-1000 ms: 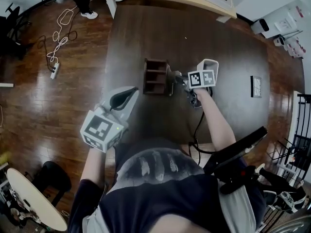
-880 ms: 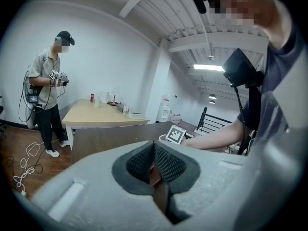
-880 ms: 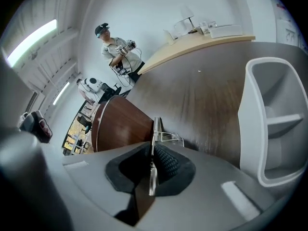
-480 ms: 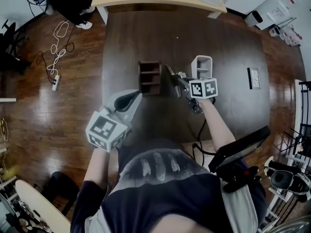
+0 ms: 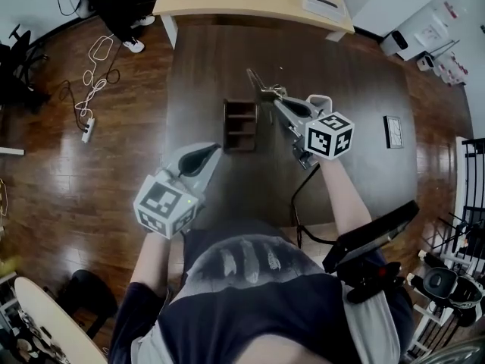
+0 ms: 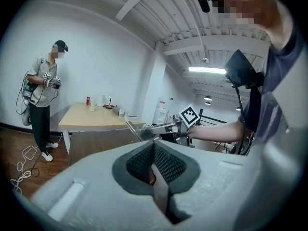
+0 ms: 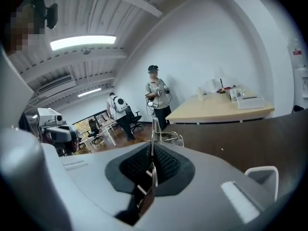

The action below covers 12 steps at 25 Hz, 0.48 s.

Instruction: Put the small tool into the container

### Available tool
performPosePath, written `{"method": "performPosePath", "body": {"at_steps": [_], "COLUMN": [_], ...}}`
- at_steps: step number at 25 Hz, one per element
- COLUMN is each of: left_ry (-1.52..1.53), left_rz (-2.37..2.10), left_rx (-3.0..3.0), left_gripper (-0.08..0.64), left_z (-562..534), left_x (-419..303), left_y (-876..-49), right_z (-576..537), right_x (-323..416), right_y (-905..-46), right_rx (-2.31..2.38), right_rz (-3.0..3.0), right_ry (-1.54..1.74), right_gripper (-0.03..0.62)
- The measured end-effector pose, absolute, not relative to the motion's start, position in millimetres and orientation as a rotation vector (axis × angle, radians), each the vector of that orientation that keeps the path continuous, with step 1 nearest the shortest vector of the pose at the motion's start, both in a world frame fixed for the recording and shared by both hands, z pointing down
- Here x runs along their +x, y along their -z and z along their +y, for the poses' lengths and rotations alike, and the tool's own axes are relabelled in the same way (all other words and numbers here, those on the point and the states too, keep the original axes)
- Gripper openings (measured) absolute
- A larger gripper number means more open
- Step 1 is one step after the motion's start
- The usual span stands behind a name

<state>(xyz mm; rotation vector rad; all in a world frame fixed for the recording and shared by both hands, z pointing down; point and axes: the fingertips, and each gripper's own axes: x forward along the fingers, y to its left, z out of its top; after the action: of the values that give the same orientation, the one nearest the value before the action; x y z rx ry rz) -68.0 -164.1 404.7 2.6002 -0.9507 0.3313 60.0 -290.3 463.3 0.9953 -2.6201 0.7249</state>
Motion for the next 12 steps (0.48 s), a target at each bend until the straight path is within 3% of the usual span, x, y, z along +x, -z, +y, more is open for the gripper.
{"method": "performPosePath", "body": {"at_steps": [5, 12], "left_ry": [-0.268, -0.268], "left_rz": [-1.015, -1.112], "left_rx": [2.594, 2.550], "left_gripper": [0.000, 0.000], "left_z": [-159, -155], "left_x": [-92, -128], "left_y": [-395, -396], "right_z": [-296, -310], "right_x": [26, 0], "right_y": [-441, -459], "right_rx": [0.941, 0.924], "right_rz": [-2.739, -2.752], "right_ry": [-0.515, -0.468], "right_gripper": [0.012, 0.012]}}
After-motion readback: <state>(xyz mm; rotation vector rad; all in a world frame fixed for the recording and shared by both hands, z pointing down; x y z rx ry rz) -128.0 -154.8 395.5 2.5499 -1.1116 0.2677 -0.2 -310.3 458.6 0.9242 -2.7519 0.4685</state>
